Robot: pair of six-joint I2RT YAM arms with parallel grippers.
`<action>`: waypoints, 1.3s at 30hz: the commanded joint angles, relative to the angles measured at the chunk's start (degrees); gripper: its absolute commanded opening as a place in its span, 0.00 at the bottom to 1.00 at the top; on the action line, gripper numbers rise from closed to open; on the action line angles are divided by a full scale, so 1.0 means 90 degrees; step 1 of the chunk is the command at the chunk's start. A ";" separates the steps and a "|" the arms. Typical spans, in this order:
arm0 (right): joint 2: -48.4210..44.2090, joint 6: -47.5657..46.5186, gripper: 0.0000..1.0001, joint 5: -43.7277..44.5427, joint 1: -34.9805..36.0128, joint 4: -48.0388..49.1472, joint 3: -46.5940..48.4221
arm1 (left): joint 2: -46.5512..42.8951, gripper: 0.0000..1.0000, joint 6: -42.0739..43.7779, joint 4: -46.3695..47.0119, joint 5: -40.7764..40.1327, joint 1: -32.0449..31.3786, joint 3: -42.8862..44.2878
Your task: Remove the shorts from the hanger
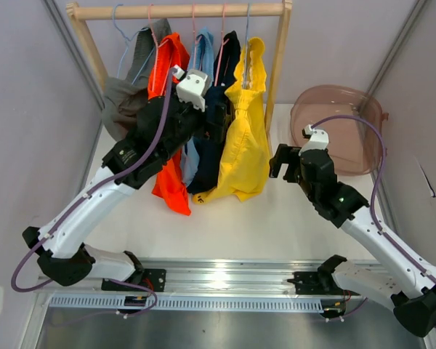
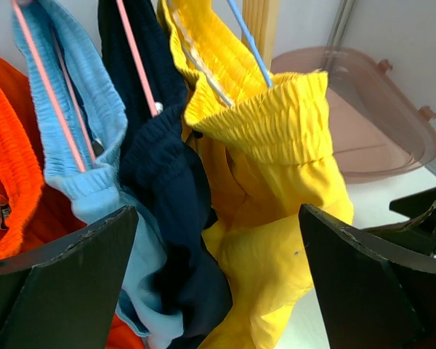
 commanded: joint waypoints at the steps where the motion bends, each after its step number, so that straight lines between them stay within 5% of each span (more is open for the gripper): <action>1: -0.0256 -0.0132 0.99 0.0221 0.0012 -0.0124 -0.0052 | -0.0211 0.99 0.0015 0.0400 -0.0032 -0.0031 -0.0013; 9: -0.0792 -0.0357 0.99 -0.0012 0.0012 0.0100 -0.0646 | -0.0485 0.99 0.0132 0.0860 -0.0179 -0.0099 -0.0406; 14: -0.1750 -0.0162 0.99 -0.0413 -0.0065 0.0881 -0.1341 | 0.0723 0.99 0.0073 0.0001 -0.0120 -0.0109 0.1996; 20: -0.1234 0.0248 1.00 -0.0423 -0.0075 -0.0092 -0.0658 | 0.2298 0.99 0.0688 -0.0313 -0.0520 -0.0090 0.5150; 30: -0.2131 0.0093 0.99 -0.0228 -0.0066 -0.0427 -0.0843 | 0.3431 0.99 0.0210 0.0556 0.0172 0.0399 0.4831; 39: -0.1810 0.0014 0.99 -0.0237 -0.0056 -0.0515 -0.0774 | 0.4370 0.99 -0.0063 0.0644 0.0182 0.0594 0.5066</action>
